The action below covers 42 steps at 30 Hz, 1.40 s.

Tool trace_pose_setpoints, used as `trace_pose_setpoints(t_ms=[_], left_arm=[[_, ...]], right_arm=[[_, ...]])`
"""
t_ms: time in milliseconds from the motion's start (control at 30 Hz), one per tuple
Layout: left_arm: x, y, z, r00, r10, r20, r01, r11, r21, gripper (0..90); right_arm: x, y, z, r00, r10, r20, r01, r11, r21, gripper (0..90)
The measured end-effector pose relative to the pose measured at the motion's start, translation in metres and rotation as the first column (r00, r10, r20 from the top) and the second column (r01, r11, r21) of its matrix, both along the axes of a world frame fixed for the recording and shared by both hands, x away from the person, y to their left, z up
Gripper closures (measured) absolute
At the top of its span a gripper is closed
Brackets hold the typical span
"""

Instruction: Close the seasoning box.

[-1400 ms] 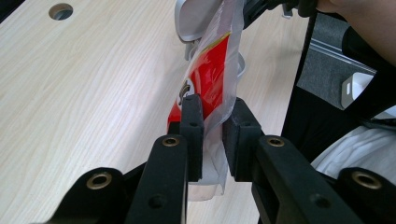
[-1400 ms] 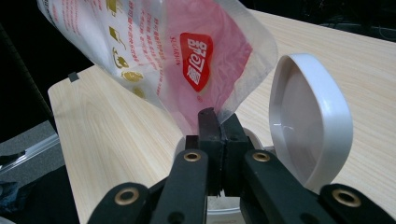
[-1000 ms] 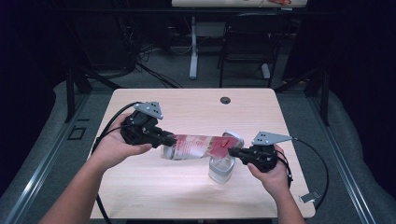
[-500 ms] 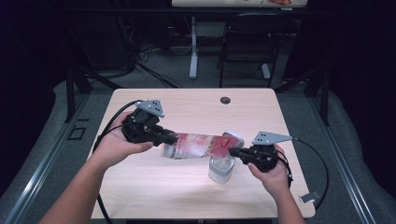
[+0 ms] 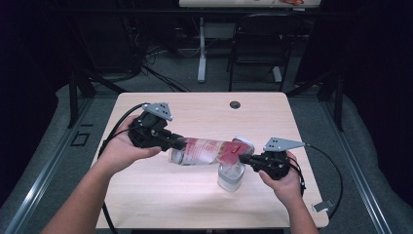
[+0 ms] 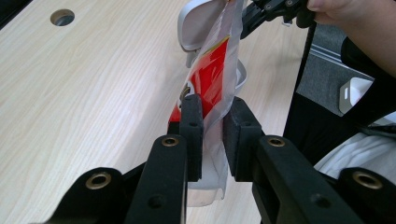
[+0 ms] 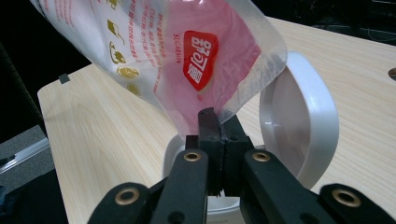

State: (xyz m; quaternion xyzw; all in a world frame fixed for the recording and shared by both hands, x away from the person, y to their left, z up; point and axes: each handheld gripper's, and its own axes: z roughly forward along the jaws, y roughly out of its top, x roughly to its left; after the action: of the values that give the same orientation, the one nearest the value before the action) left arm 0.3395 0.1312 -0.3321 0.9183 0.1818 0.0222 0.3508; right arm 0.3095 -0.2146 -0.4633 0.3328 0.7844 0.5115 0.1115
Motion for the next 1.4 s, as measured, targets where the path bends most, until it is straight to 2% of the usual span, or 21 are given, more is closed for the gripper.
trace_pose_setpoints(t_ms=[1400], left_arm=[[0.0007,-0.0064,0.0049,1.0000,-0.004,0.006,0.004,0.9999,-0.011,78.9]], right_arm=[[0.0012,-0.0019,-0.0024,0.9999,0.003,-0.015,-0.003,1.000,-0.014,90.0]])
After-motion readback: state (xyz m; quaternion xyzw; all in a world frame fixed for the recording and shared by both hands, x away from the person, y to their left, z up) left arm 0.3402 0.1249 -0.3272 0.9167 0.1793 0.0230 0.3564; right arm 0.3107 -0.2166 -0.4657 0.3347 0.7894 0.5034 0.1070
